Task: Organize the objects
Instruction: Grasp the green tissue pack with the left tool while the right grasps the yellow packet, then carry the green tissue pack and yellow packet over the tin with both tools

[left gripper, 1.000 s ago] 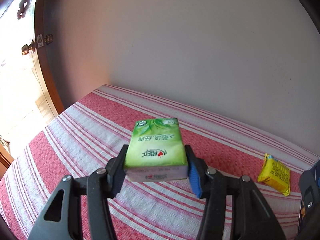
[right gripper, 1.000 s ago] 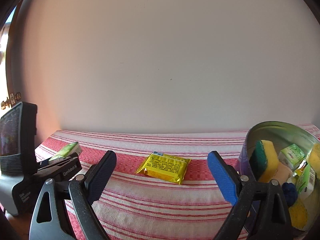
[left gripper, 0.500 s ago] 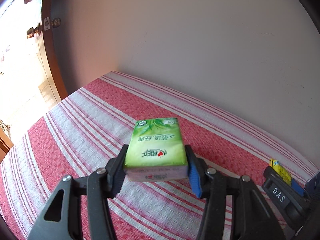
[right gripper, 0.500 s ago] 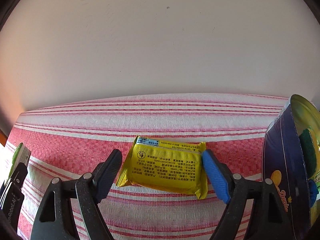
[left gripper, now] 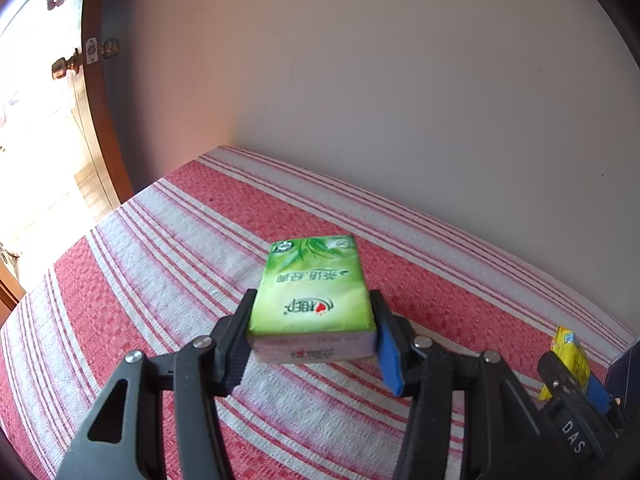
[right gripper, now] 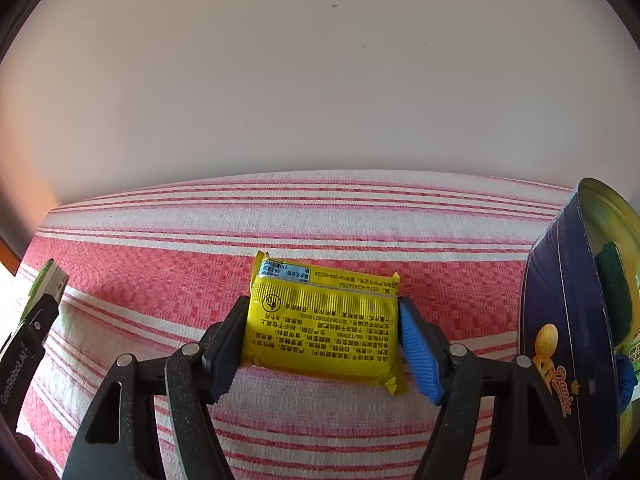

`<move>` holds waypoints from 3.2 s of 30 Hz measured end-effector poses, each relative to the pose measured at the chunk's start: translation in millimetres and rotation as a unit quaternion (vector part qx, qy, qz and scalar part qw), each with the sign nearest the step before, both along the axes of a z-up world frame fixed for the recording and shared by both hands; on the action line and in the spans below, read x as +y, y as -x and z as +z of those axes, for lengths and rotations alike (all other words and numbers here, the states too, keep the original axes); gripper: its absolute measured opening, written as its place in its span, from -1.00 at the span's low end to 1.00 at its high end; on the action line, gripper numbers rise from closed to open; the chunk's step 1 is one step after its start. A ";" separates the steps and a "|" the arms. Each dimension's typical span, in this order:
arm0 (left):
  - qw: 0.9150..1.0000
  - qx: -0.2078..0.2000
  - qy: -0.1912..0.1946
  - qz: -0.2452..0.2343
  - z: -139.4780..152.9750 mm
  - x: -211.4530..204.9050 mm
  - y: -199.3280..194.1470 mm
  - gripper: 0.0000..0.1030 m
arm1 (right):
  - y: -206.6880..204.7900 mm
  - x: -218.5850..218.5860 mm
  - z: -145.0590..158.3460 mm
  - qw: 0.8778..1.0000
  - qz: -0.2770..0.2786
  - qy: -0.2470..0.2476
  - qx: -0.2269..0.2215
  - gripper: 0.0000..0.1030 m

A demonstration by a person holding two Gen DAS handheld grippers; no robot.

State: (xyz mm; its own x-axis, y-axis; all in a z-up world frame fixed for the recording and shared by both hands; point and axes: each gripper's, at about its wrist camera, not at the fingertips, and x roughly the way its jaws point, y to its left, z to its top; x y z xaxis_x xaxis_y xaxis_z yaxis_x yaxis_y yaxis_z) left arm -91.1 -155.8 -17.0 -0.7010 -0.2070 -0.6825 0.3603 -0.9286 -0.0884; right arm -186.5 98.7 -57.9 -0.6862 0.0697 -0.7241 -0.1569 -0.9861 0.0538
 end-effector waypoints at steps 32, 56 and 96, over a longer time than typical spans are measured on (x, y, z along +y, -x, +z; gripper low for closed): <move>0.983 0.122 0.093 -0.101 30.4 96.2 -97.2 0.03 | -191.4 69.4 45.5 0.957 -0.018 -0.057 0.284 0.42; 0.978 0.150 0.073 -0.128 34.1 121.4 -141.0 0.03 | -232.0 65.2 56.6 0.928 0.002 -0.143 0.344 0.42; 0.961 0.167 0.063 -0.212 47.4 231.7 -166.1 0.03 | -240.1 162.0 70.9 0.910 -0.044 -0.200 0.359 0.42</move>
State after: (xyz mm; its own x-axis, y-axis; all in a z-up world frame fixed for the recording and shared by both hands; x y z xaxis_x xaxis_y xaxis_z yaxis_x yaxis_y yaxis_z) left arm 75.0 75.9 30.4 -0.9163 0.0793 -0.3925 -0.0816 -0.9966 -0.0108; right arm 53.5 260.7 12.9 -0.9519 0.3064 0.0050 -0.3018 -0.9346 -0.1881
